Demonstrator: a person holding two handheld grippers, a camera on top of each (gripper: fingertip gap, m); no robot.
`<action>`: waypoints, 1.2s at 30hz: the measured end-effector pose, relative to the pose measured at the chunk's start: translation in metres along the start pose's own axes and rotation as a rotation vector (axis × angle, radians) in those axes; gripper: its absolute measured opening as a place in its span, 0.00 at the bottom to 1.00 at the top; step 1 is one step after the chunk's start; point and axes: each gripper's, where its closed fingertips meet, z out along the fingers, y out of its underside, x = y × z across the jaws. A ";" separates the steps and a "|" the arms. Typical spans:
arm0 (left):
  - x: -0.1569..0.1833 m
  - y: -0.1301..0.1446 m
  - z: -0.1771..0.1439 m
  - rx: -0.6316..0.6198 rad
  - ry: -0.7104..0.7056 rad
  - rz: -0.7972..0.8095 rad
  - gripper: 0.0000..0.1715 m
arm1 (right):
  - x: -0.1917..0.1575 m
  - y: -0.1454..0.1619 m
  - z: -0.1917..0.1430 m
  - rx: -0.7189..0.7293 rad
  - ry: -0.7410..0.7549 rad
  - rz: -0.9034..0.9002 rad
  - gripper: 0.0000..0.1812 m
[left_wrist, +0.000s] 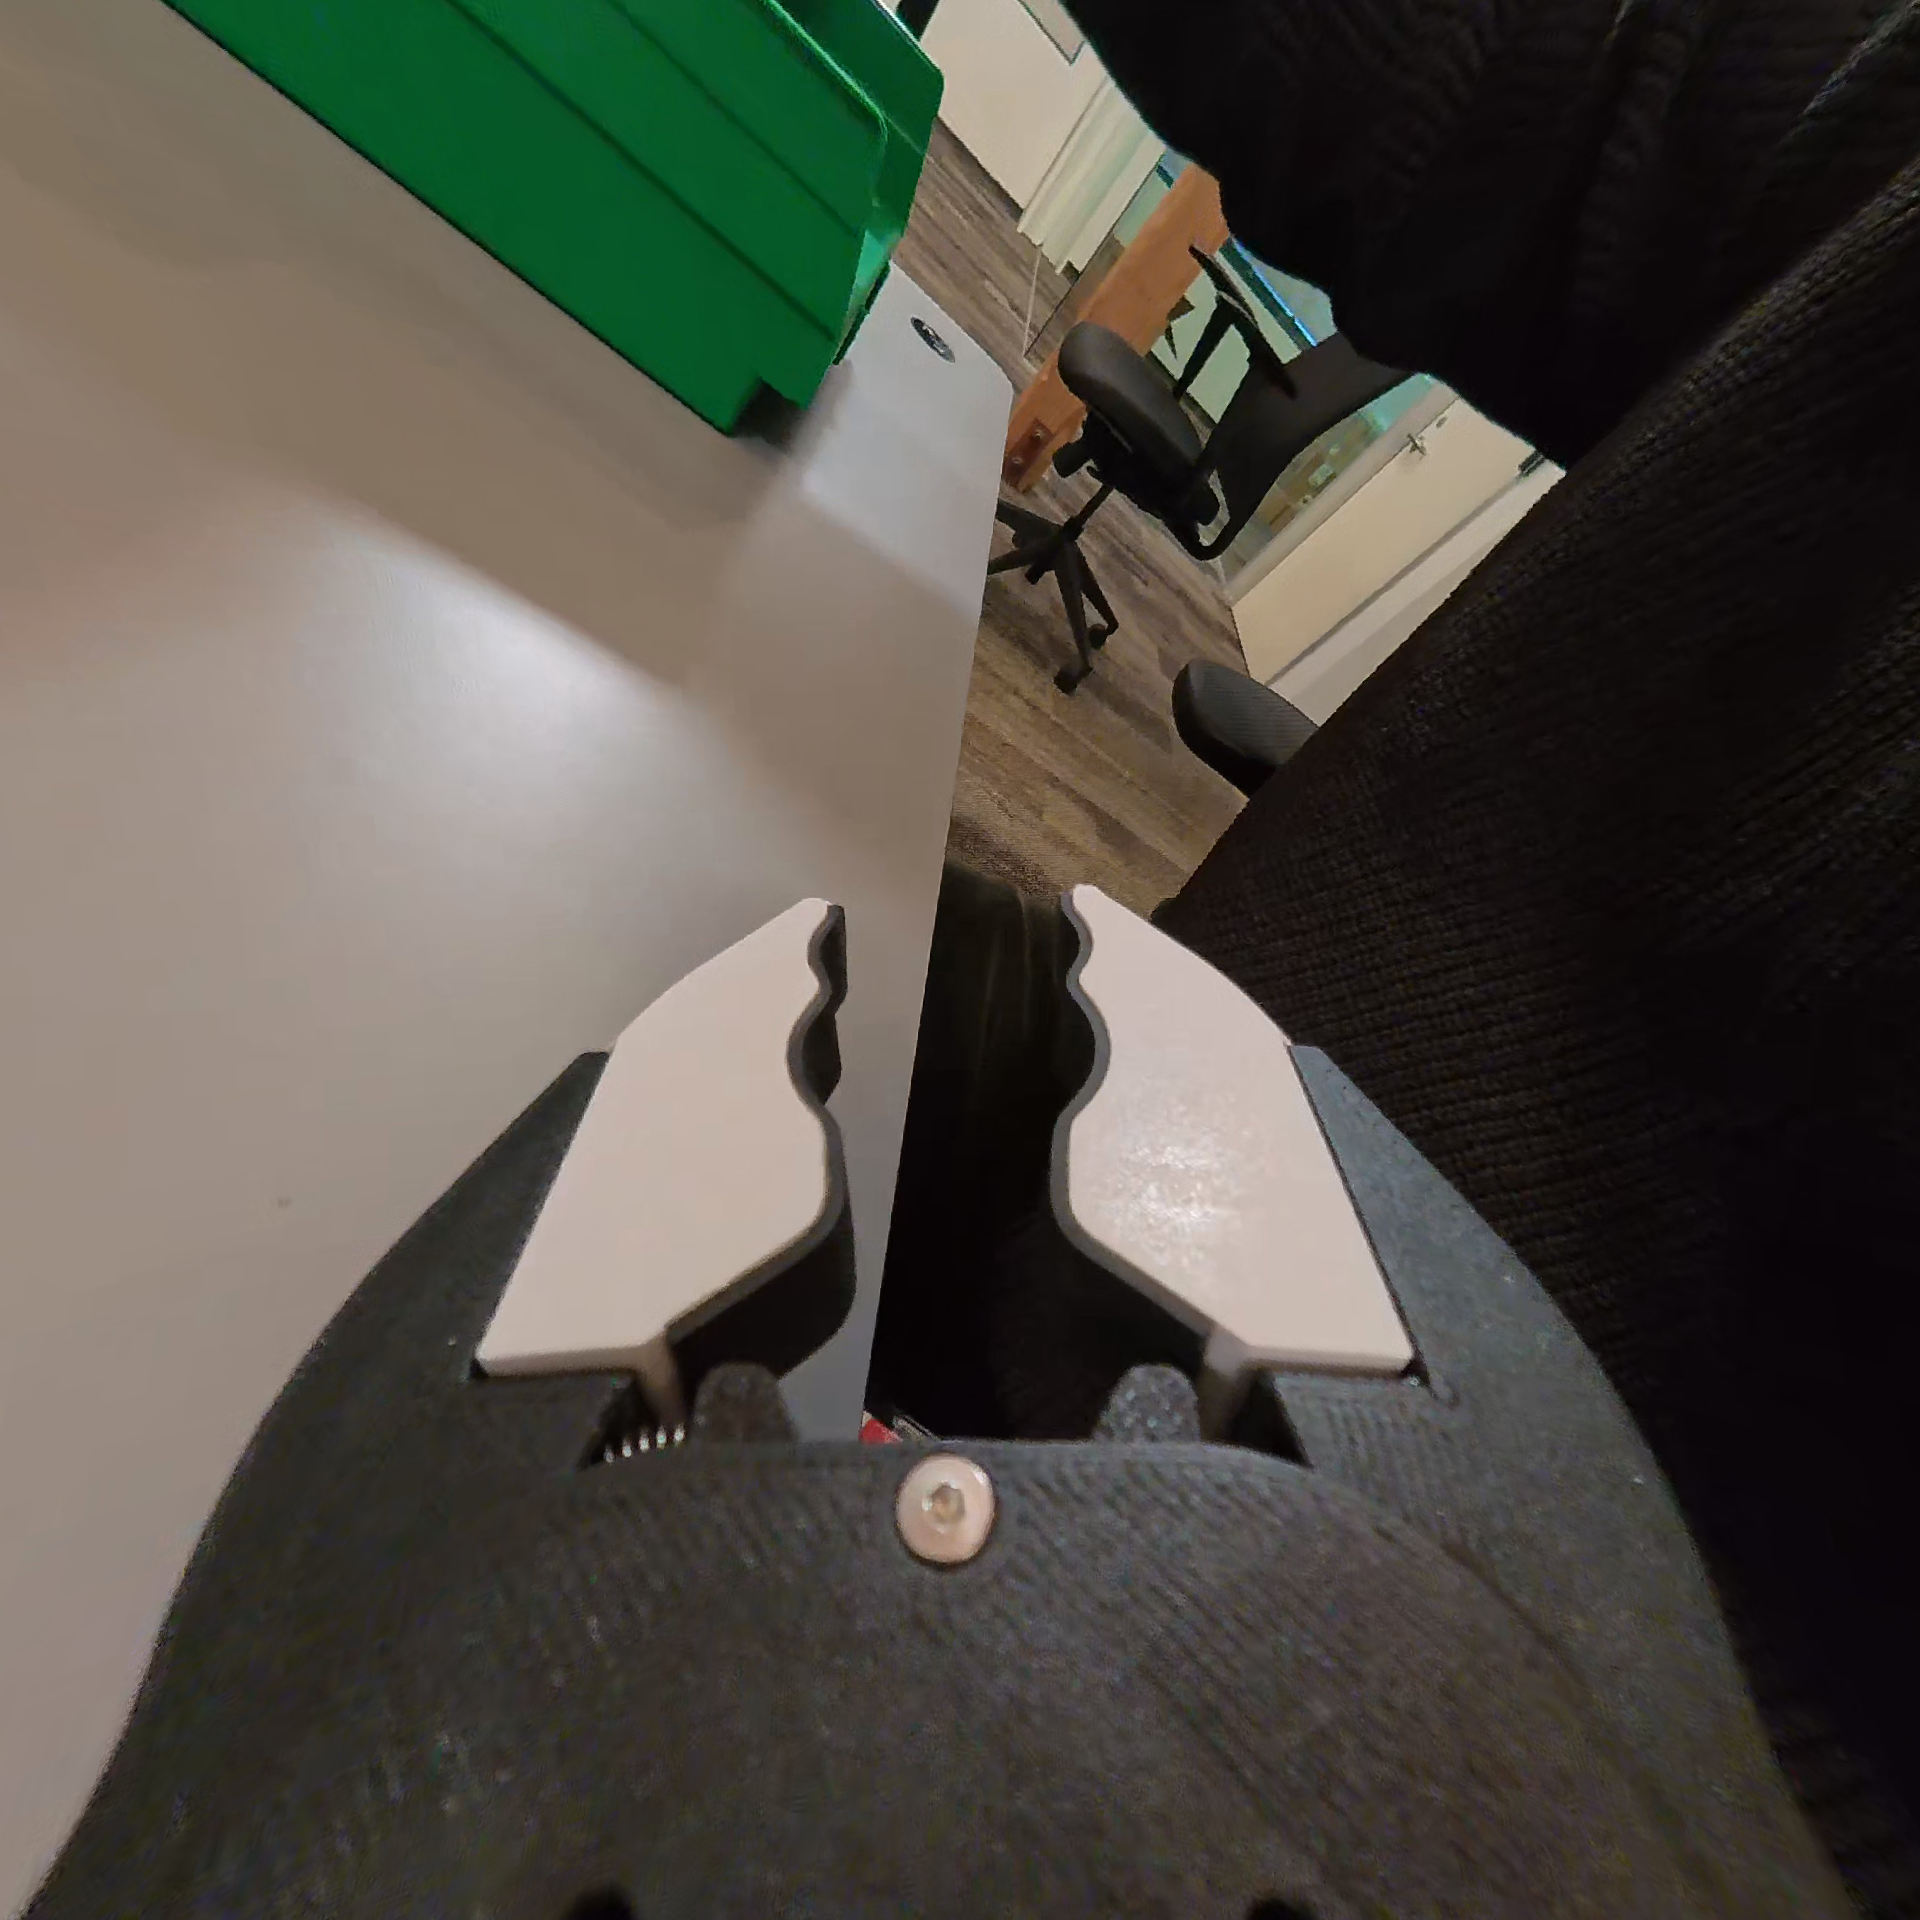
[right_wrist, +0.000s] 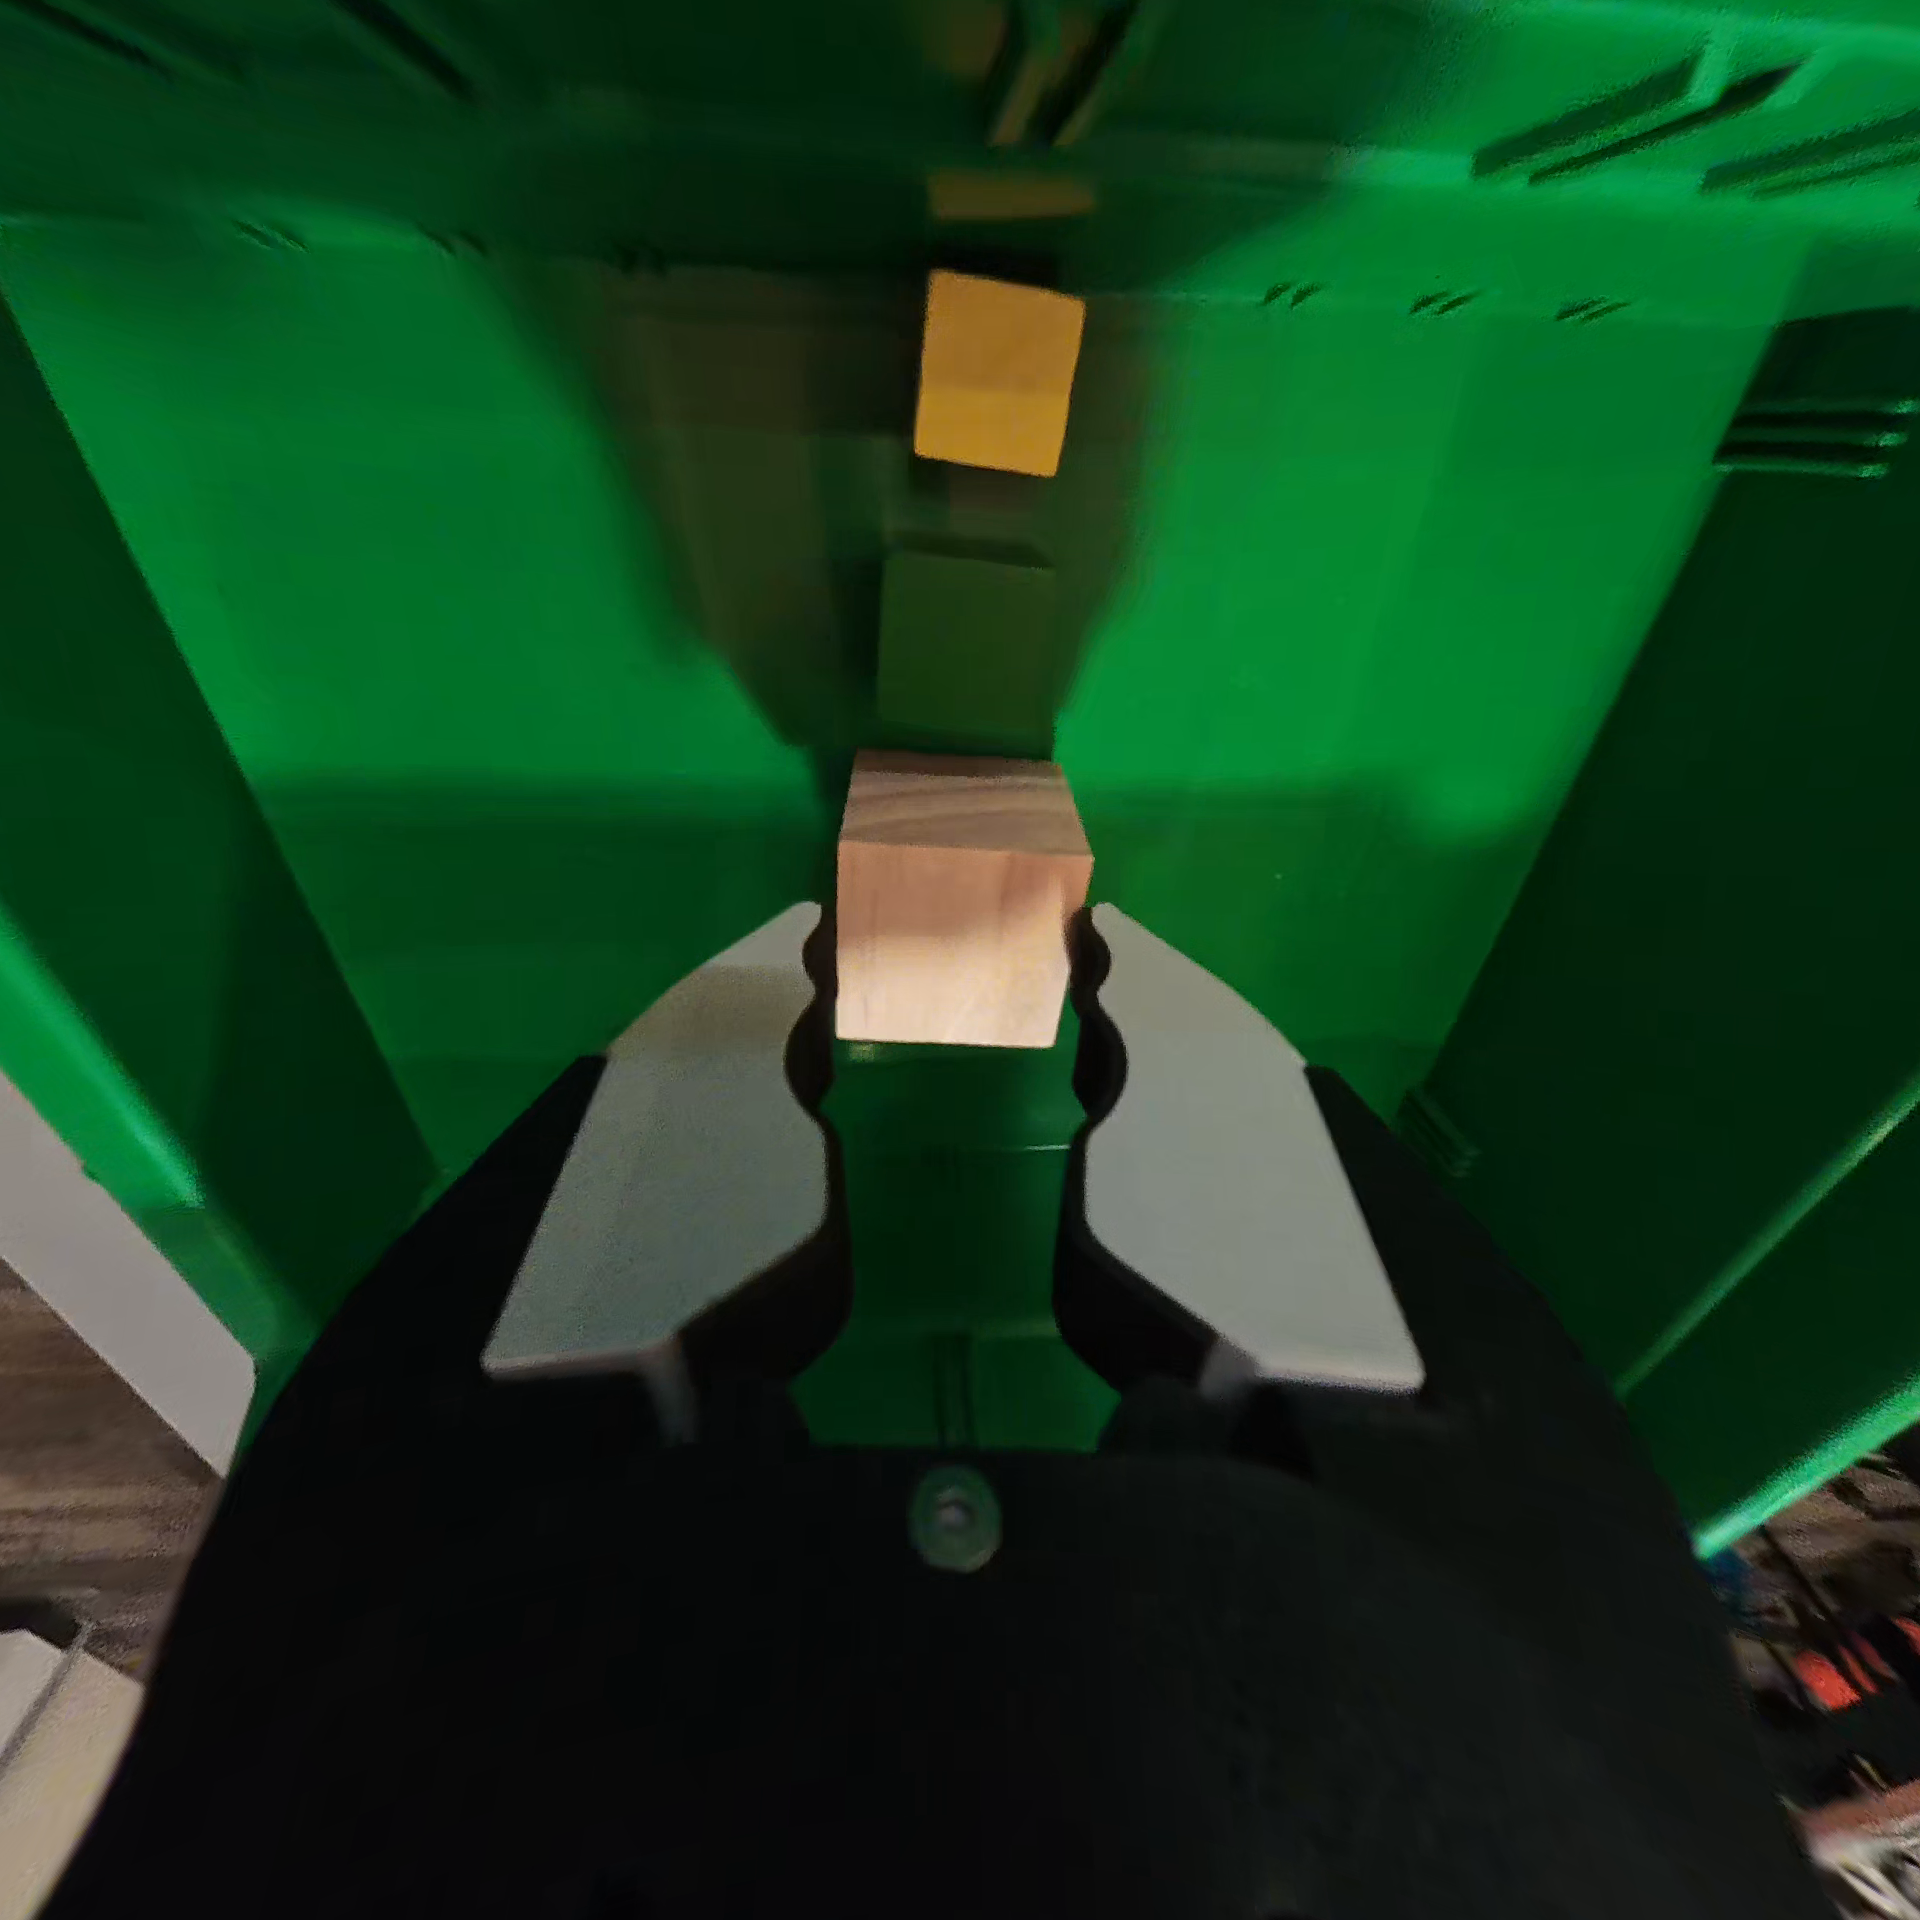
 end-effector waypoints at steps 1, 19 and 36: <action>0.001 0.000 0.000 -0.003 0.001 0.004 0.23 | 0.000 0.001 0.000 -0.017 0.002 -0.012 0.25; 0.006 0.004 0.002 -0.023 0.010 0.027 0.23 | 0.003 0.009 0.000 -0.131 0.036 -0.036 0.25; 0.011 0.001 0.002 -0.017 0.018 0.036 0.22 | 0.001 -0.022 -0.038 0.059 0.124 0.043 0.31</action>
